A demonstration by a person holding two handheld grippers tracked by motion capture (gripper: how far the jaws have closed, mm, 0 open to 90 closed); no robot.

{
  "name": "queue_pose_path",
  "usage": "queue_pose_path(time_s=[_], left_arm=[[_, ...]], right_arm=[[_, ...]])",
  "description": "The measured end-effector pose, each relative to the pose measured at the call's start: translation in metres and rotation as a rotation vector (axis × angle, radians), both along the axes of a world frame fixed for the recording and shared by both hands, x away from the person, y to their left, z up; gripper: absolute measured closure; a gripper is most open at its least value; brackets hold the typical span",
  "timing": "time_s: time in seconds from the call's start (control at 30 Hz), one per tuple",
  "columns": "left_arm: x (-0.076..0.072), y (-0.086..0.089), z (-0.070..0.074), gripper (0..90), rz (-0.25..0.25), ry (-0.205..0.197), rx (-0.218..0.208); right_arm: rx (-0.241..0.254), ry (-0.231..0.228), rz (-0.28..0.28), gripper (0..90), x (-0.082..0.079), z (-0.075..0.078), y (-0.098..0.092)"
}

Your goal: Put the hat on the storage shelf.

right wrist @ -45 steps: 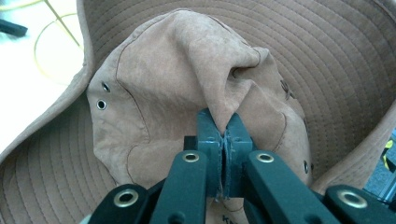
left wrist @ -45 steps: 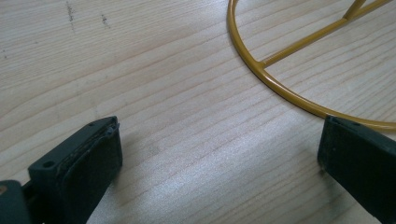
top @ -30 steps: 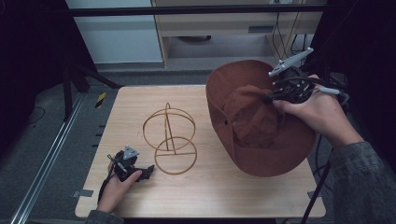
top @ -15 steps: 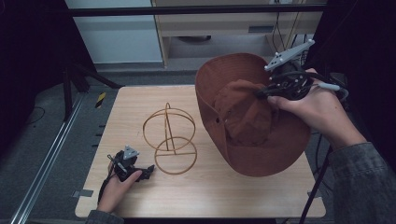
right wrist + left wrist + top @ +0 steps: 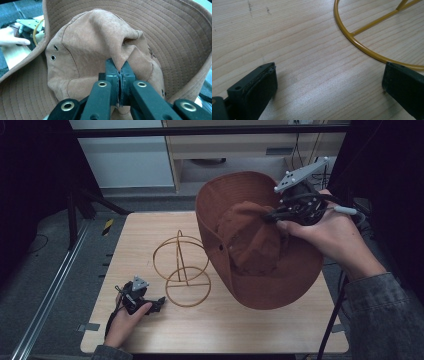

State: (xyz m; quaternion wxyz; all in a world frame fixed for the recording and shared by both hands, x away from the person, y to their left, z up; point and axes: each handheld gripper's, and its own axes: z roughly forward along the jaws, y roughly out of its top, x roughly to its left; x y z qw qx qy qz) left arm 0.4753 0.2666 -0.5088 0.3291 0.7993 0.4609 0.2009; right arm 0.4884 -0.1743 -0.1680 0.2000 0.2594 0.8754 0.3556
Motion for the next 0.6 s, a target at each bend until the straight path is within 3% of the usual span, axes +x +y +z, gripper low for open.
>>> queue_pose_path(time_s=[0.33, 0.6], left_arm=[[0.000, 0.000, 0.000, 0.0, 0.002, -0.003, 0.000], [0.000, 0.000, 0.000, 0.0, 0.002, -0.003, 0.000]], right_arm=[[0.054, -0.015, 0.043, 88.3, 0.001, 0.005, 0.021], [0.065, -0.014, 0.059, 88.3, 0.002, 0.004, 0.033]])
